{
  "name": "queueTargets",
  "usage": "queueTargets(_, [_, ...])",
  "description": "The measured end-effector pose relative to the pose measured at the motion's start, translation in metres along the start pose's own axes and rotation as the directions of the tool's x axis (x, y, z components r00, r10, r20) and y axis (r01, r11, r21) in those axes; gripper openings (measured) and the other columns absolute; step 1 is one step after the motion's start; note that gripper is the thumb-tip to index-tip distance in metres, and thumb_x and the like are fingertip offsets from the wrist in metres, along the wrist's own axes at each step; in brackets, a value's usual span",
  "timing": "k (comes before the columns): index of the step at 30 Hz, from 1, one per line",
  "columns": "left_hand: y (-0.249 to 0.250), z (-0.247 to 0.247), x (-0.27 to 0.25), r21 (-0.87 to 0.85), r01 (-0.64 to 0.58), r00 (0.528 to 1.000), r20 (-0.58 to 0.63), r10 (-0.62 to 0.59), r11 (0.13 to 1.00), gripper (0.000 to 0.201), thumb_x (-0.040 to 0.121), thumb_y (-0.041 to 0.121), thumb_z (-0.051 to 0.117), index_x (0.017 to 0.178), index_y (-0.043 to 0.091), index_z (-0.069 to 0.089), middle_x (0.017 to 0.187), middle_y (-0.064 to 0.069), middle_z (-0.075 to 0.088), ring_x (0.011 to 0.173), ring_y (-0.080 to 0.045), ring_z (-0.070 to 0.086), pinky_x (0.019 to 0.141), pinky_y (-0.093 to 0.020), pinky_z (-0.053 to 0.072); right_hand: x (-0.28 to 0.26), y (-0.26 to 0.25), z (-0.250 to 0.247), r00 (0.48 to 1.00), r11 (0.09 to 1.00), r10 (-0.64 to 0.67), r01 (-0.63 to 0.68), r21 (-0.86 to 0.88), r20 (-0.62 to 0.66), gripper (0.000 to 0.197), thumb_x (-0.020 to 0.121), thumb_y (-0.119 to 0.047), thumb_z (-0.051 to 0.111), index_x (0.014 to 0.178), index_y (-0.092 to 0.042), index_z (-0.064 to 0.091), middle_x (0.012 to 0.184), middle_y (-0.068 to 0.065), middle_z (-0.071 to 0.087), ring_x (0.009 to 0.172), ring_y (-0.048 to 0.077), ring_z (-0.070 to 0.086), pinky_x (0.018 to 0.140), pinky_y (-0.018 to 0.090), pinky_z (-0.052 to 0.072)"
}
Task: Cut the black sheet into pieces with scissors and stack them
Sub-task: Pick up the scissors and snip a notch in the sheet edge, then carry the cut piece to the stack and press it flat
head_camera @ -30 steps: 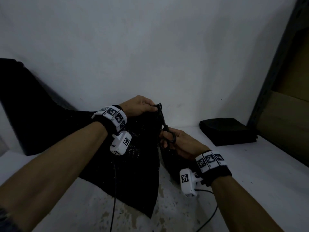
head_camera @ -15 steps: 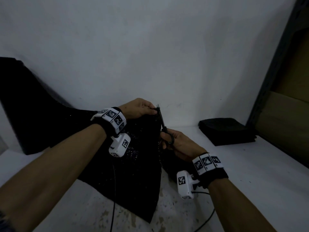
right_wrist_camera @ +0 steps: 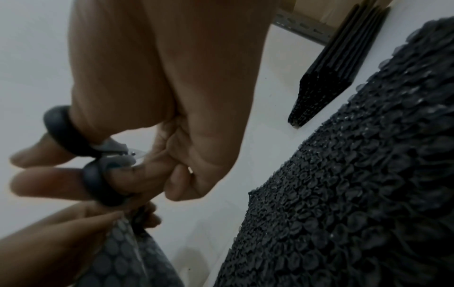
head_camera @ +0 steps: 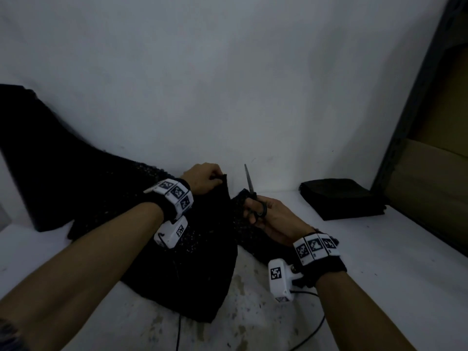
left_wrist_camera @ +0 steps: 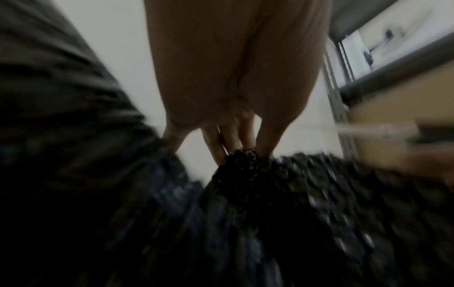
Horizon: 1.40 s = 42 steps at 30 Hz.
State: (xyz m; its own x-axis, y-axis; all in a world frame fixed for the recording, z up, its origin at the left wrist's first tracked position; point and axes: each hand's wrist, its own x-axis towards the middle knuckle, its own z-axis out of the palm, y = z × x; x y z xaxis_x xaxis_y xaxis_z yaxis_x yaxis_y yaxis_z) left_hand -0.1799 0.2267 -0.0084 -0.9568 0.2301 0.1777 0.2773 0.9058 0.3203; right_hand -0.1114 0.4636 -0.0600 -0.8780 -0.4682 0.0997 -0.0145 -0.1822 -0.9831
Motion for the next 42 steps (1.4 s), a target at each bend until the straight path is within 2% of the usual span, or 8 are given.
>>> queueTargets(7, [0.022,0.020,-0.026,-0.203,-0.153,0.918,-0.391,0.063,0.967,0.031,0.097,0.043,0.058,0.105,0.014,0.066,0.109,-0.005,0.064,0.109,-0.021,0.055,0.089,-0.030,0.043,0.006,0.002,-0.002,0.984,0.999,-0.043,0.039,-0.029,-0.175,0.031,0.084,-0.022,0.079,0.097,-0.006,0.056,0.066,0.014,0.063,0.060,0.021,0.053,0.059,0.028,0.044])
queueTargets(10, [0.055,0.018,-0.049,-0.588,0.009,1.000,-0.006,-0.016,0.809,0.047,0.092,0.060,0.057,0.100,0.016,0.072,0.097,-0.005,0.074,0.097,-0.016,0.069,0.092,-0.036,0.055,0.007,0.004,0.000,0.971,0.988,-0.071,0.037,-0.149,-0.230,0.030,0.088,-0.023,0.076,0.082,0.003,0.064,0.061,0.013,0.065,0.052,0.019,0.051,0.054,0.027,0.044])
queueTargets(13, [0.077,0.029,-0.069,-0.766,0.191,0.958,0.281,0.053,0.614,0.039,0.090,0.048,0.066,0.114,0.017,0.069,0.110,-0.016,0.071,0.102,-0.026,0.071,0.094,-0.045,0.056,0.011,0.006,0.009,0.963,0.979,-0.083,0.031,-0.199,-0.257,0.032,0.089,-0.020,0.072,0.068,0.002,0.064,0.072,0.027,0.067,0.061,0.030,0.057,0.060,0.038,0.048])
queueTargets(18, [0.079,0.038,-0.081,-0.909,0.249,0.955,0.288,0.070,0.335,0.040,0.091,0.028,0.072,0.122,0.003,0.064,0.107,-0.018,0.070,0.101,-0.035,0.067,0.097,-0.053,0.053,0.011,0.004,0.015,0.960,0.969,-0.046,-0.025,-0.248,-0.275,0.022,0.088,-0.010,0.074,0.078,0.009,0.070,0.072,0.023,0.068,0.058,0.025,0.059,0.050,0.029,0.048])
queueTargets(28, [0.069,0.044,-0.094,-0.925,0.297,0.950,0.311,0.022,0.235,0.037,0.090,0.024,0.073,0.121,0.005,0.064,0.115,-0.018,0.070,0.105,-0.037,0.068,0.098,-0.047,0.053,-0.007,0.006,0.018,0.978,0.980,-0.021,-0.022,-0.200,-0.209,0.022,0.092,0.001,0.064,0.097,0.023,0.066,0.073,0.017,0.068,0.060,0.016,0.063,0.055,0.024,0.053])
queueTargets(32, [0.064,0.037,-0.096,-0.884,0.331,0.940,0.340,-0.032,0.332,0.040,0.088,0.032,0.073,0.118,0.007,0.063,0.114,-0.015,0.070,0.101,-0.033,0.070,0.095,-0.042,0.056,-0.018,0.002,0.009,0.985,0.995,0.102,-0.101,0.016,-0.137,0.027,0.095,-0.006,0.064,0.111,0.016,0.066,0.105,0.020,0.073,0.095,0.022,0.073,0.080,0.020,0.058])
queueTargets(36, [0.054,0.035,-0.095,-0.495,0.348,0.922,0.333,-0.196,0.796,0.047,0.077,0.046,0.082,0.100,0.012,0.059,0.097,-0.007,0.067,0.079,-0.023,0.076,0.080,-0.043,0.062,-0.018,0.002,-0.013,0.948,0.945,0.105,-0.190,-0.268,-0.302,0.018,0.092,-0.017,0.070,0.092,0.001,0.072,0.095,0.016,0.075,0.084,0.019,0.073,0.062,0.019,0.055])
queueTargets(42, [0.038,0.057,-0.097,0.277,0.142,0.908,0.345,-0.237,0.950,0.061,0.073,0.071,0.071,0.093,0.014,0.059,0.094,-0.003,0.062,0.082,-0.021,0.061,0.058,-0.027,0.050,-0.025,0.007,-0.054,0.940,0.341,0.170,-0.336,-0.878,-0.294,0.013,0.090,-0.028,0.072,0.101,-0.022,0.074,0.120,0.005,0.068,0.111,0.022,0.061,0.087,0.022,0.045])
